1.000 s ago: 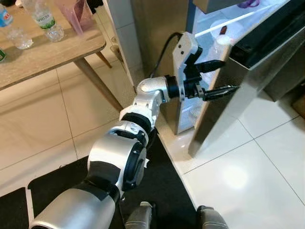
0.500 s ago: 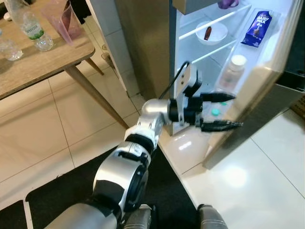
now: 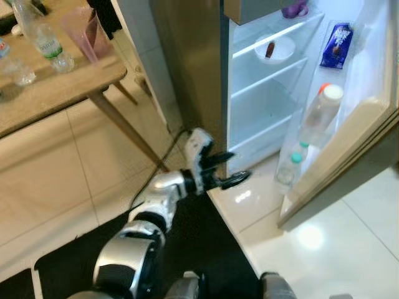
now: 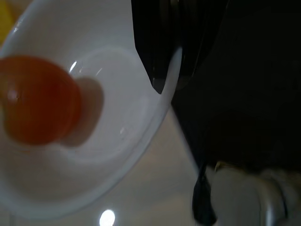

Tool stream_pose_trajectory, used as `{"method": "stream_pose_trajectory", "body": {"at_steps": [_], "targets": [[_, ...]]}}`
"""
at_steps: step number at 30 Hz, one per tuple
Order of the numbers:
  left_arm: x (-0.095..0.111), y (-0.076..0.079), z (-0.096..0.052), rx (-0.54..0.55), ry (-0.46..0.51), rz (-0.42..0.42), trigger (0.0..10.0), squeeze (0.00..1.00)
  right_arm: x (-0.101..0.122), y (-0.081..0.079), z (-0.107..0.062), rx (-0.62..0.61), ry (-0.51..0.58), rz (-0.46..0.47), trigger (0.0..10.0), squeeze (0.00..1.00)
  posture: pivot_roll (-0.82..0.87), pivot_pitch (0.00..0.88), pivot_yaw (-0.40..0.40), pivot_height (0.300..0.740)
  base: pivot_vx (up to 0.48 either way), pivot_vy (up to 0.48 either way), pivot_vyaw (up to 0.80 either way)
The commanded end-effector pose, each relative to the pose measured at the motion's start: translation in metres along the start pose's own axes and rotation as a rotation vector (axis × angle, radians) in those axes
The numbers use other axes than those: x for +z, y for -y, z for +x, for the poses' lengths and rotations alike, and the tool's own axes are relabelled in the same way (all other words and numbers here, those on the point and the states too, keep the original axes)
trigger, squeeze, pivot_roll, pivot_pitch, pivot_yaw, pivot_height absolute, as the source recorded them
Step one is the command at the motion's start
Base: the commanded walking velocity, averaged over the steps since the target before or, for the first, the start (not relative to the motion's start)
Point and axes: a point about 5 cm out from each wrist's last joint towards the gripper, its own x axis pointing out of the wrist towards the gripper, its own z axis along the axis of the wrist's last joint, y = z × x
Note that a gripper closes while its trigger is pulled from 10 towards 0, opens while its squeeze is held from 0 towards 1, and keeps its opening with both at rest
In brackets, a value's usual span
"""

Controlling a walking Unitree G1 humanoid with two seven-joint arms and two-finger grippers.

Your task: Restocking fridge

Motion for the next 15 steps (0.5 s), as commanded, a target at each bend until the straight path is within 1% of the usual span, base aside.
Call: {"method": "stream_pose_trajectory", "body": {"at_steps": [1, 2, 3, 4, 5, 6, 7, 8, 9, 11, 13, 14, 15], "targets": [[-0.027, -0.011, -0.030, 0.163, -0.072, -0.066, 10.0, 0.00, -0.006, 0.003, -0.001, -0.002, -0.032, -0.037, 10.0, 0.00, -0.17, 0.183, 0.061, 0.740, 0.000, 0.000, 0.00], [-0.037, -0.014, -0.042, 0.236, -0.103, -0.082, 10.0, 0.00, -0.001, 0.004, 0.000, -0.003, -0.024, -0.048, 10.0, 0.00, -0.17, 0.177, 0.059, 0.740, 0.000, 0.000, 0.00], [-0.037, -0.014, -0.042, 0.236, -0.103, -0.082, 10.0, 0.00, -0.001, 0.004, 0.000, -0.003, -0.024, -0.048, 10.0, 0.00, -0.17, 0.177, 0.059, 0.740, 0.000, 0.000, 0.00], [-0.061, -0.018, -0.070, 0.394, -0.169, -0.141, 10.0, 0.00, 0.011, 0.007, 0.004, -0.001, -0.006, -0.073, 10.0, 0.00, -0.15, 0.136, 0.039, 0.740, 0.000, 0.000, 0.00], [-0.069, -0.019, -0.080, 0.447, -0.191, -0.168, 10.0, 0.00, 0.015, 0.007, 0.005, 0.001, 0.000, -0.082, 10.0, 0.00, -0.15, 0.130, 0.037, 0.740, 0.000, 0.000, 0.00], [-0.069, -0.019, -0.080, 0.447, -0.191, -0.168, 10.0, 0.00, 0.015, 0.007, 0.005, 0.001, 0.000, -0.082, 10.0, 0.00, -0.15, 0.130, 0.037, 0.740, 0.000, 0.000, 0.00], [-0.074, -0.018, -0.085, 0.477, -0.203, -0.184, 10.0, 0.00, 0.018, 0.008, 0.005, 0.002, 0.003, -0.088, 10.0, 0.00, -0.15, 0.130, 0.037, 0.740, 0.000, 0.000, 0.00], [-0.090, -0.017, -0.104, 0.579, -0.243, -0.238, 10.0, 0.00, 0.026, 0.007, 0.007, 0.011, 0.017, -0.108, 10.0, 0.00, -0.13, 0.100, 0.021, 0.740, 0.000, 0.000, 0.00], [-0.090, -0.017, -0.104, 0.579, -0.243, -0.238, 10.0, 0.00, 0.026, 0.007, 0.007, 0.011, 0.017, -0.108, 10.0, 0.00, -0.13, 0.100, 0.021, 0.740, 0.000, 0.000, 0.00], [-0.106, -0.014, -0.124, 0.685, -0.287, -0.288, 10.0, 0.00, 0.034, 0.004, 0.009, 0.026, 0.032, -0.136, 10.0, 0.00, -0.13, 0.086, 0.014, 0.740, 0.000, 0.000, 0.00], [-0.120, -0.008, -0.140, 0.765, -0.334, -0.330, 10.0, 0.00, 0.042, 0.001, 0.011, 0.046, 0.048, -0.179, 10.0, 0.00, -0.11, 0.065, 0.001, 0.740, 0.000, 0.000, 0.00], [-0.125, -0.005, -0.146, 0.793, -0.354, -0.346, 10.0, 0.00, 0.046, 0.000, 0.012, 0.054, 0.056, -0.199, 10.0, 0.00, -0.11, 0.054, -0.004, 0.740, 0.000, 0.000, 0.00], [-0.125, -0.005, -0.146, 0.793, -0.354, -0.346, 10.0, 0.00, 0.046, 0.000, 0.012, 0.054, 0.056, -0.199, 10.0, 0.00, -0.11, 0.054, -0.004, 0.740, 0.000, 0.000, 0.00]]}}
